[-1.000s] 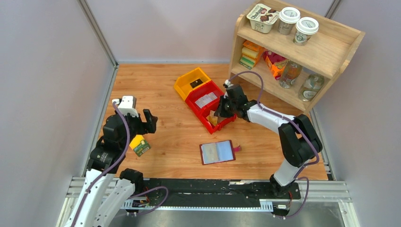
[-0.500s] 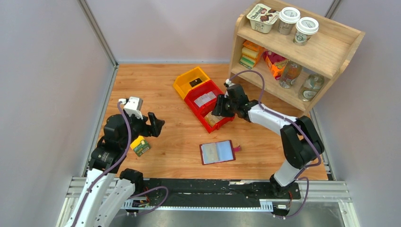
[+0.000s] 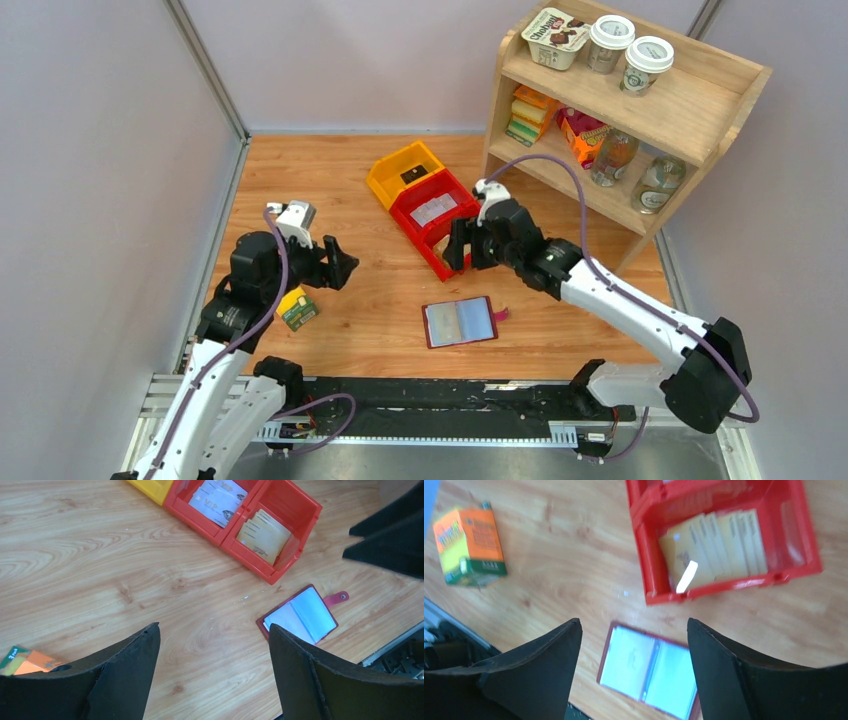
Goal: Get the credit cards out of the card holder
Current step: Place the credit card in the storage box, then remove the credit card from the card holder.
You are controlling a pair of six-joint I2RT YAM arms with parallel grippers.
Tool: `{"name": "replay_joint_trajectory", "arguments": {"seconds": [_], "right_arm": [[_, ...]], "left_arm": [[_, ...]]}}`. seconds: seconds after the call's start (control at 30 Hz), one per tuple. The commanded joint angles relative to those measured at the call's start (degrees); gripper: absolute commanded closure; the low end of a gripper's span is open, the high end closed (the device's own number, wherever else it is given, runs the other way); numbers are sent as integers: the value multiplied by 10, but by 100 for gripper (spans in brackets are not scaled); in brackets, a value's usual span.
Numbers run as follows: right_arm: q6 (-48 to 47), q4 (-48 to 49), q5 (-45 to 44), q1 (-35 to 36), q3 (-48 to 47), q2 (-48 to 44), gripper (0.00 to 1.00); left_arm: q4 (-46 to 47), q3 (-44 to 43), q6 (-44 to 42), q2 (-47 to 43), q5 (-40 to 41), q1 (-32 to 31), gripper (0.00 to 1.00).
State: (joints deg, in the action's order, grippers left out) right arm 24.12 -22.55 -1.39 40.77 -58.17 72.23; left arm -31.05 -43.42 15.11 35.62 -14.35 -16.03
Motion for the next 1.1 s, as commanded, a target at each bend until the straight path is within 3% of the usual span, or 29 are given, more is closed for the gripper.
{"name": "replay_joint_trajectory", "arguments": {"seconds": [0.0,0.3,0.73,0.9,1.07], "right_arm": [[27,-57,-67,70,47,-21,18],[93,-74,-129,188,61,69,10],[99,-57,-106,203,50,183,7],[86,-57,-64,204,32,218,10],[70,-53,-44,220,12,242,21]], "left_arm": [[7,4,27,3,-33,4,15],[27,81,154,-51,-31,-27,18],[49,127,229,-6,56,-152,19],[61,126,243,24,78,-175,20],[53,137,256,7,86,-176,20]]}}
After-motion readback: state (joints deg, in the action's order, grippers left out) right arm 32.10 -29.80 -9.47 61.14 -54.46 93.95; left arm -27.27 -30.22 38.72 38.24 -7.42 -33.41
